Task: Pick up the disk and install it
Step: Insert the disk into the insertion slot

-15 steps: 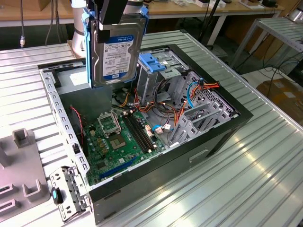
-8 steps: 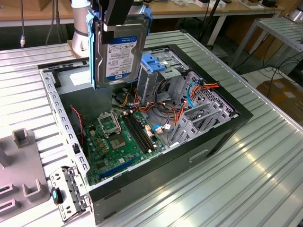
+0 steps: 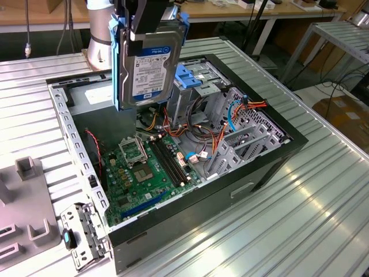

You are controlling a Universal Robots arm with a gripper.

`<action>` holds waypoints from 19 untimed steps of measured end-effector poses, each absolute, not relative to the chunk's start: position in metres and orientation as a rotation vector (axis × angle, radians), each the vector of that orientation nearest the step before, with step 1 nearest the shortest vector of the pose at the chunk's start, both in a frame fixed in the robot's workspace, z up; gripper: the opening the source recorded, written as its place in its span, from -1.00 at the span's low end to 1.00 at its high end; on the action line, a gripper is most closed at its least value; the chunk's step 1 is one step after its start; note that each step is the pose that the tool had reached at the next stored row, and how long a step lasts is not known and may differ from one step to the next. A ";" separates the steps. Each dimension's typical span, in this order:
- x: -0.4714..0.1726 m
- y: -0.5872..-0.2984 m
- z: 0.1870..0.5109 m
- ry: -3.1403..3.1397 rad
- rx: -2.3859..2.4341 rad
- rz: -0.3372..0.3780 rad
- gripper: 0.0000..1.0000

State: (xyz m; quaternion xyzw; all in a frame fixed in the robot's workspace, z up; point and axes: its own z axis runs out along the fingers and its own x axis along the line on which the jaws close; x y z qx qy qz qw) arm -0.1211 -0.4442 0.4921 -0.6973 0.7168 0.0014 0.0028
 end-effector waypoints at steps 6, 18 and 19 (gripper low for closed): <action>-0.120 -0.448 0.492 2.248 -2.187 0.004 -0.25; -0.117 -0.455 0.492 2.249 -2.188 0.001 -0.25; -0.117 -0.456 0.492 2.249 -2.188 0.001 -0.25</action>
